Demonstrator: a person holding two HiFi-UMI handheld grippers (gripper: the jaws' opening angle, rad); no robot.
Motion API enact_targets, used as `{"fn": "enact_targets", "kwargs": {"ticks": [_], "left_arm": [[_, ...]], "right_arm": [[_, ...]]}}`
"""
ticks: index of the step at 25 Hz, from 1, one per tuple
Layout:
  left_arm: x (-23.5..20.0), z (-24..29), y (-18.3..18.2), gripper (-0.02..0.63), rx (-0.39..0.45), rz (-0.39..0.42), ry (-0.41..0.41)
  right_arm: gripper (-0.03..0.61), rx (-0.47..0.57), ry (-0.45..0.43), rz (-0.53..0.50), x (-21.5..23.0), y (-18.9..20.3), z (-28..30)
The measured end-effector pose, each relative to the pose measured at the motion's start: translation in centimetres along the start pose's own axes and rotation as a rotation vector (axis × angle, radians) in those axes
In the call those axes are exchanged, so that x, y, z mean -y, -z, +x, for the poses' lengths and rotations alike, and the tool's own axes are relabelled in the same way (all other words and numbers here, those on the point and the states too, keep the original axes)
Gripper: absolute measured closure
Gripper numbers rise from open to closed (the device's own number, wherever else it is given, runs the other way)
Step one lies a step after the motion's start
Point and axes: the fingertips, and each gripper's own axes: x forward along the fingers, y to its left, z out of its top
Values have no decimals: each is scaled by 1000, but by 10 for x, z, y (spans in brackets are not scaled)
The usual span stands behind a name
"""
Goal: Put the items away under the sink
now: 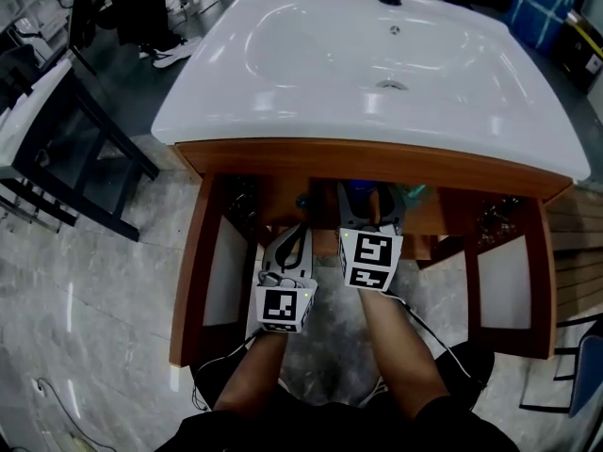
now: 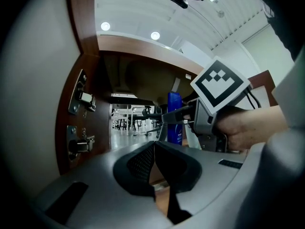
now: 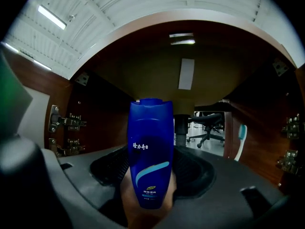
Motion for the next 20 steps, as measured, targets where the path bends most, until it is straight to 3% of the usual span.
{"fn": "enact_targets", "kwargs": {"ticks": [10, 20], "left_arm": [[1, -1, -4, 592, -5, -2, -11], [-4, -7, 4, 592, -11, -32, -21]], "right_arm": [[295, -73, 19, -1, 8, 14, 27], [288, -25, 31, 13, 11, 15, 29]]}}
